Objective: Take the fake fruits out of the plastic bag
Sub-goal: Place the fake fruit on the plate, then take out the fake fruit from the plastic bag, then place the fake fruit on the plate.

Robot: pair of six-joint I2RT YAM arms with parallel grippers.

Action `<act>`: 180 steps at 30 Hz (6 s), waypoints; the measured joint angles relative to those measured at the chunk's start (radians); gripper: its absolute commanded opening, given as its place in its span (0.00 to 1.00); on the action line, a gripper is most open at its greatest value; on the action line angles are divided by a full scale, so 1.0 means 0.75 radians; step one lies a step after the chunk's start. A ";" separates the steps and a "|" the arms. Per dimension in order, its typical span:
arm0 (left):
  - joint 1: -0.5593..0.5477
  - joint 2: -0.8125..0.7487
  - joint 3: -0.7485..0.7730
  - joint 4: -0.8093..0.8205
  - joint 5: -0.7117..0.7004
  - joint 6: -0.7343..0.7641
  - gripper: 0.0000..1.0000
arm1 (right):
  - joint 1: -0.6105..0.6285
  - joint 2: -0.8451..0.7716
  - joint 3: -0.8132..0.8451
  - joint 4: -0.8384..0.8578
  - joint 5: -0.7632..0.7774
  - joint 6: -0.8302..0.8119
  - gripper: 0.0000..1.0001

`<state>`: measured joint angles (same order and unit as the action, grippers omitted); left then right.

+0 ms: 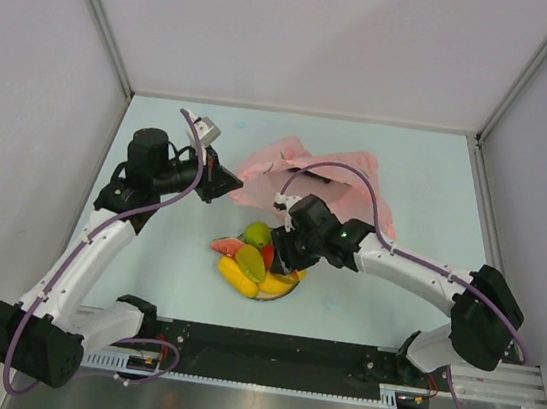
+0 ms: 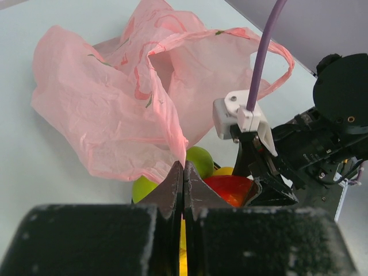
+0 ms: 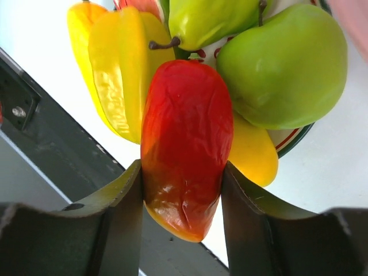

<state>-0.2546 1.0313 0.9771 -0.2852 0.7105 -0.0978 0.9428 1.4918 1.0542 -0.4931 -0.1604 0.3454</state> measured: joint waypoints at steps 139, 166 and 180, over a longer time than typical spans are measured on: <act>0.137 0.711 0.595 0.106 -0.072 -0.425 1.00 | 0.039 -0.081 0.770 -0.308 -0.190 -1.278 0.00; 0.364 -0.051 0.033 0.099 -0.134 -0.393 1.00 | 0.163 -0.076 0.553 -0.270 -0.201 -1.139 0.00; 0.369 -0.033 0.025 0.128 -0.100 -0.429 1.00 | 0.036 -0.039 0.549 -0.163 -0.106 -1.191 0.00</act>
<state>0.0219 1.0065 0.9958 -0.1894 0.6357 -0.4198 0.9695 1.4624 1.4662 -0.6151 -0.2398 -0.5480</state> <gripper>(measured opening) 0.996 0.020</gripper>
